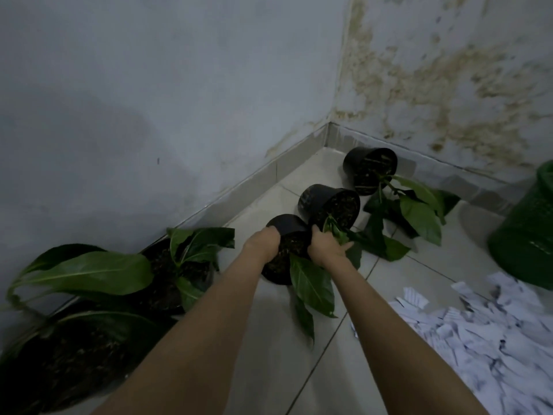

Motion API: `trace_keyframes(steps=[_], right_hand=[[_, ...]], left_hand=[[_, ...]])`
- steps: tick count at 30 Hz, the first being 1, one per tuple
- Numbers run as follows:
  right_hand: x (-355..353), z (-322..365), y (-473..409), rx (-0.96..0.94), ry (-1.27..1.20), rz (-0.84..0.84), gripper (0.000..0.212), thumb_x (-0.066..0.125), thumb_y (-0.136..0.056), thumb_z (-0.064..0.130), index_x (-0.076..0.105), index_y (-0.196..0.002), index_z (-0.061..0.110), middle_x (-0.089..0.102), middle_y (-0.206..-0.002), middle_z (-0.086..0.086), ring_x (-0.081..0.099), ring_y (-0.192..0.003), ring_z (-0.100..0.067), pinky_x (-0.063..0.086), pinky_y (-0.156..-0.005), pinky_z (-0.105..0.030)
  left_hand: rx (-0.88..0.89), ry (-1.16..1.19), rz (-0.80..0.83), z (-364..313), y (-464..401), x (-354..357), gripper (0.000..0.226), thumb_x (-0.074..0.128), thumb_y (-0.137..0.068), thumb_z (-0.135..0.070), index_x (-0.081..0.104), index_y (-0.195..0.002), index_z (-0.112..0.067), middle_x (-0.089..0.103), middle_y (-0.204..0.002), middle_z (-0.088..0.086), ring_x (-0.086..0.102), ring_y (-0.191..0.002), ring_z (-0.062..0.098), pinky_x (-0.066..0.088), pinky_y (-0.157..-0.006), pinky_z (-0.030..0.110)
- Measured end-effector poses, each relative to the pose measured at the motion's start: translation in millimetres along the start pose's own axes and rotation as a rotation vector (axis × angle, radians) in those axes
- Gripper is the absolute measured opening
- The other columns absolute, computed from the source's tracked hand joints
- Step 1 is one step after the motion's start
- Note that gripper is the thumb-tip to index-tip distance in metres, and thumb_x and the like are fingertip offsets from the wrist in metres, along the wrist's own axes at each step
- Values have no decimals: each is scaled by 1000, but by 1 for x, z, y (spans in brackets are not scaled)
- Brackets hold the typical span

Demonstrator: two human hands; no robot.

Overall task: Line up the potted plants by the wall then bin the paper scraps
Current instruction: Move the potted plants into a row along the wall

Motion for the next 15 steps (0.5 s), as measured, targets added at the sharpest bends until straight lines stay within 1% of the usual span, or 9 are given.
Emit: trace_keyframes(steps=[1, 3, 4, 6, 8, 11, 13, 14, 15], right_hand=[[-1, 5, -2, -3, 9, -6, 56, 40, -93, 12, 21, -146, 15, 32, -144, -24, 25, -137, -41, 1, -109, -68], [-2, 15, -4, -23, 27, -31, 55, 41, -93, 15, 22, -145, 15, 28, -144, -24, 23, -137, -41, 0, -109, -67], [-2, 20, -3, -25, 37, -52, 55, 41, -93, 16, 22, -144, 14, 29, -143, -24, 23, -137, -40, -2, -108, -68], [-7, 30, 2, -61, 75, -119, 58, 40, -93, 18, 17, -147, 14, 31, -141, -22, 24, -136, -39, -5, -107, -68], [-10, 40, 6, -104, 159, -190, 61, 38, -93, 17, 11, -148, 14, 32, -142, -22, 22, -137, -39, -6, -106, -69], [-20, 47, 12, -141, 249, -287, 60, 34, -95, 19, 9, -149, 11, 25, -149, -21, 9, -143, -40, -8, -105, -70], [-21, 47, 19, -174, 307, -325, 60, 33, -96, 22, 8, -149, 9, 16, -154, -21, 2, -144, -41, -8, -105, -69], [-14, 50, 26, -225, 369, -377, 60, 34, -96, 25, 10, -149, 7, 15, -154, -22, 3, -144, -41, -7, -106, -69], [-6, 49, 31, -233, 412, -391, 61, 39, -95, 28, 17, -148, 5, 20, -153, -24, 8, -143, -42, -4, -106, -70]], left_hand=[[0, -5, -15, 3, -1, 0, 38, 30, -98, -3, 34, -135, 3, 43, -137, 22, 45, -125, 33, 36, -103, 36], [-7, -7, -56, 8, -2, -1, 37, 30, -97, -1, 36, -133, 4, 44, -136, 23, 46, -124, 34, 37, -102, 37], [-11, -13, -79, 11, -2, -3, 36, 30, -97, 0, 39, -131, 5, 44, -135, 24, 46, -123, 35, 38, -102, 37], [-34, -14, -114, 16, -2, -9, 34, 30, -96, 0, 44, -127, 4, 46, -132, 24, 48, -121, 35, 40, -100, 36], [-66, 27, -118, 25, -2, -12, 33, 30, -96, 0, 50, -123, 4, 50, -130, 24, 50, -120, 34, 41, -98, 35], [-101, 132, -74, 38, -1, -7, 34, 28, -98, -3, 54, -119, 7, 54, -124, 22, 53, -113, 31, 42, -93, 33], [-152, 258, -33, 47, 1, -1, 36, 29, -99, -7, 52, -121, 9, 56, -116, 19, 52, -98, 25, 44, -87, 31], [-185, 323, -40, 52, 2, 0, 35, 31, -99, -8, 51, -122, 9, 56, -120, 19, 51, -94, 24, 45, -87, 31], [-226, 391, -72, 58, 4, -1, 35, 33, -98, -7, 50, -125, 9, 55, -126, 20, 54, -98, 26, 46, -88, 31]])
Point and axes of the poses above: each hand's wrist, its own y-axis away from the middle knuckle, its own x-axis out of the palm, z = x × y, the point moved 7 cm from there along -y, towards the middle knuckle
